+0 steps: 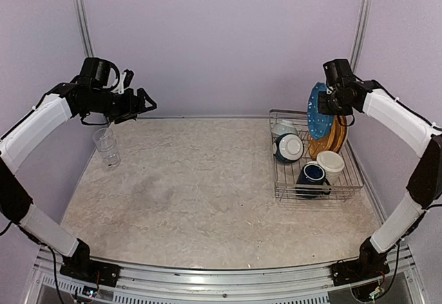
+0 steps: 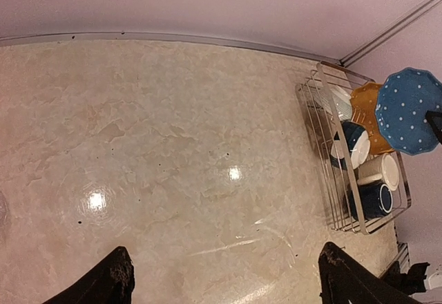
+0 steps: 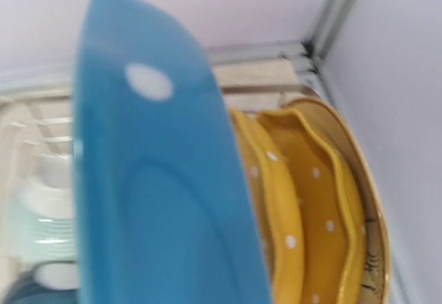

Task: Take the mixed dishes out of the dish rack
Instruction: Pass from the right arm to the left

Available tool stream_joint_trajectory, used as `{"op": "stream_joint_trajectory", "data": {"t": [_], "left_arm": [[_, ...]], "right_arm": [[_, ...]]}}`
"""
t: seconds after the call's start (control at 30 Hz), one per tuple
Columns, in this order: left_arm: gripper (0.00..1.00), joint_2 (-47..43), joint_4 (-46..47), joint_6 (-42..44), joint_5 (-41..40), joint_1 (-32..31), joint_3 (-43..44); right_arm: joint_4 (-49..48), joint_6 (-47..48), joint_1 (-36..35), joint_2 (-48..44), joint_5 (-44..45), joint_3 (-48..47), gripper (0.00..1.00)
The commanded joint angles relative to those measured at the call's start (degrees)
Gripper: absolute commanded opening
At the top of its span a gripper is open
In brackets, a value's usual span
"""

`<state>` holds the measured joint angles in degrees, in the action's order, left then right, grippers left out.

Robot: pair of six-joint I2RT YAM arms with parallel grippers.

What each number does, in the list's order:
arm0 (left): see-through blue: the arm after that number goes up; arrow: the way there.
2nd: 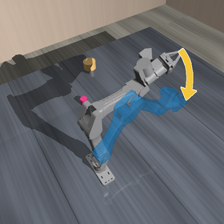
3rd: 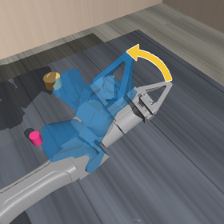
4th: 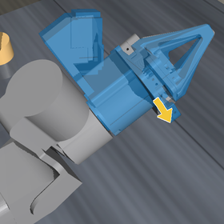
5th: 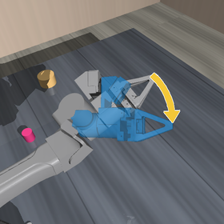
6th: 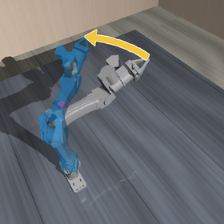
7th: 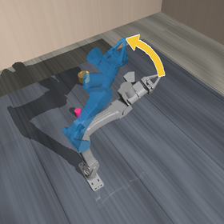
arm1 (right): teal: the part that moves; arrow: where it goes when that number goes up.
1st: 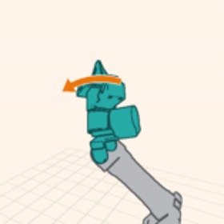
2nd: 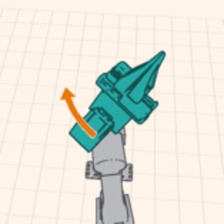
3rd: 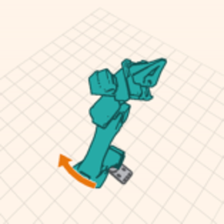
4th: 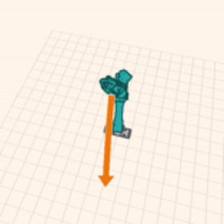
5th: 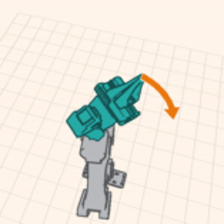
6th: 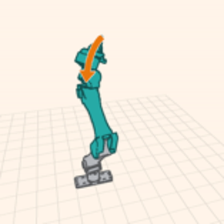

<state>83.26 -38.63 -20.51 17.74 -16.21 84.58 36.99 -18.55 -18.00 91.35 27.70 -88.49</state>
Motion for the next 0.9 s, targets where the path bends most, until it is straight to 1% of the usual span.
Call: {"op": "stream_joint_trajectory", "data": {"t": [0.0, 0.07, 0.23, 0.33, 0.4, 0.47, 0.57, 0.87], "left_arm": [[0.91, 0.8, 0.0, -0.5, 3.7, -0.3, 1.5], [0.93, 1.0, 1.2, -0.9, 7.0, -0.4, 1.1], [0.95, 2.1, 6.1, -3.4, 20.1, -0.4, -0.5], [0.95, 3.6, 9.3, -6.2, 27.0, -0.9, -1.4], [0.94, 4.5, 11.8, -8.0, 30.9, -2.0, -2.2], [0.94, 5.8, 13.9, -9.4, 34.0, -3.1, -2.6], [0.93, 8.0, 15.3, -11.2, 37.0, -4.7, -2.8], [0.92, 12.5, 17.8, -14.8, 41.6, -7.5, -3.1]], "right_arm": [[-8.2, -2.5, -0.5, -8.7, -8.5, 0.0, 0.00], [-10.9, -4.0, -0.6, -11.4, -15.4, 2.3, 0.00], [-20.6, -9.5, -0.5, -15.7, -32.2, 9.8, 0.00], [-28.4, -14.7, -0.7, -16.6, -41.4, 14.6, 0.00], [-35.5, -18.4, -1.3, -16.6, -46.2, 17.8, 0.00], [-41.0, -21.9, -2.4, -16.0, -49.3, 20.9, 0.00], [-48.0, -26.2, -4.8, -13.8, -52.4, 23.1, 0.00], [-60.0, -32.9, -13.4, -5.9, -54.8, 22.7, 0.00]]}}
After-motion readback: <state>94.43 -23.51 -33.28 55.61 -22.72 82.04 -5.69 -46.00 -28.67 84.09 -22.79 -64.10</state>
